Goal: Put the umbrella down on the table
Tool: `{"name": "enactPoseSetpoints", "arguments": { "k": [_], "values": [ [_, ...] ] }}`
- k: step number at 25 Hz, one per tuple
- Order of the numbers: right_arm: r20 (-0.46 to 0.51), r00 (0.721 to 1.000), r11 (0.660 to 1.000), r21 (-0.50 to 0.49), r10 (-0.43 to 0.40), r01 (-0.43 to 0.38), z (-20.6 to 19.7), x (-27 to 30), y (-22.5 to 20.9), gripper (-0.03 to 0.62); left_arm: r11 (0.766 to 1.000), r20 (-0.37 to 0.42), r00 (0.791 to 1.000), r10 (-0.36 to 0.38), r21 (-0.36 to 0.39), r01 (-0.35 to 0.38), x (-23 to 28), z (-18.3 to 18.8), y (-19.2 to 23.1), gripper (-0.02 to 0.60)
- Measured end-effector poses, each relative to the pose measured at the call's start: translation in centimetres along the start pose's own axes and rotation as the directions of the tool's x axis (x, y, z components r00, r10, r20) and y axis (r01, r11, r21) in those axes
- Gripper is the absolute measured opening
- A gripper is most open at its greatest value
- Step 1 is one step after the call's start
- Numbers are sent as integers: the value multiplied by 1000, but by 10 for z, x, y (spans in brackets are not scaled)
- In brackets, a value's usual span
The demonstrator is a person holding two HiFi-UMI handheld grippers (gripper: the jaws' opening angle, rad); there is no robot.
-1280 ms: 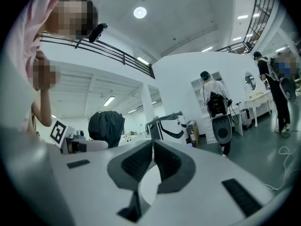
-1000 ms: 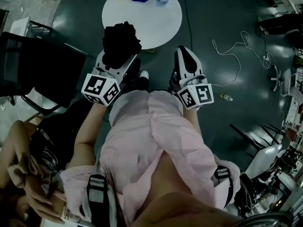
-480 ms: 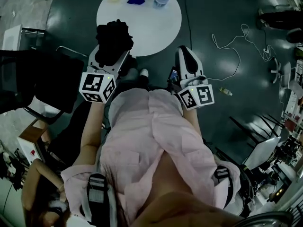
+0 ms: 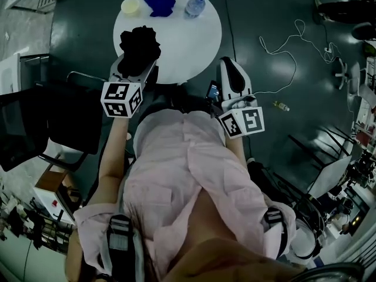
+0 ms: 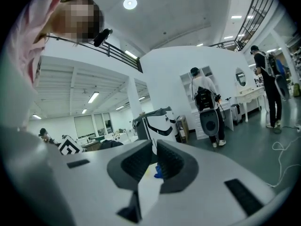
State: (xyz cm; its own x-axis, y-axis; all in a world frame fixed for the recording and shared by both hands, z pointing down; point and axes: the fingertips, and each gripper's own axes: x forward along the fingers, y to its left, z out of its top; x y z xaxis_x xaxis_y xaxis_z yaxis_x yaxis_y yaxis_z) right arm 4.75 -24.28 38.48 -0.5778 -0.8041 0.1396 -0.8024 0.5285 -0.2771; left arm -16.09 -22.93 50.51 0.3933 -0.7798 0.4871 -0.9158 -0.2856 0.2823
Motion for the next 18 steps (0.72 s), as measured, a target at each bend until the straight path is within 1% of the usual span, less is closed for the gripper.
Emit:
{"name": "enactPoseSetpoints", "arguments": {
  "k": [2,4,7,9,12,15,16,18],
  "values": [
    [-10,1000,1000,9,-6,7,0,4,-6,32,1000,-36,999,5,-11,-6,17,-4,7,314],
    [-18,1000,1000,21,-3,4,0,10,-13,32,1000,-76,997,3,-8,-4,40,-9,13,314],
    [-39,999,999,32,8,-7,-3,20,-23,32,1000,-153,988,-9,26,13,81,-20,19,314],
    [-53,999,999,33,13,-12,-3,26,-29,32,998,-213,977,-13,56,26,109,-32,23,314],
    [-65,998,999,38,11,-8,-3,36,-40,32,995,-313,950,-13,91,44,148,-54,27,314],
    [-79,997,999,40,4,-1,-4,44,-49,32,993,-406,914,-14,100,59,182,-81,30,314],
    [-84,996,999,41,3,1,-5,46,-51,32,993,-435,900,-15,100,65,191,-91,30,314],
    [-91,996,999,44,-2,6,-6,51,-54,32,993,-500,866,-19,93,76,204,-110,31,314]
  ]
}}
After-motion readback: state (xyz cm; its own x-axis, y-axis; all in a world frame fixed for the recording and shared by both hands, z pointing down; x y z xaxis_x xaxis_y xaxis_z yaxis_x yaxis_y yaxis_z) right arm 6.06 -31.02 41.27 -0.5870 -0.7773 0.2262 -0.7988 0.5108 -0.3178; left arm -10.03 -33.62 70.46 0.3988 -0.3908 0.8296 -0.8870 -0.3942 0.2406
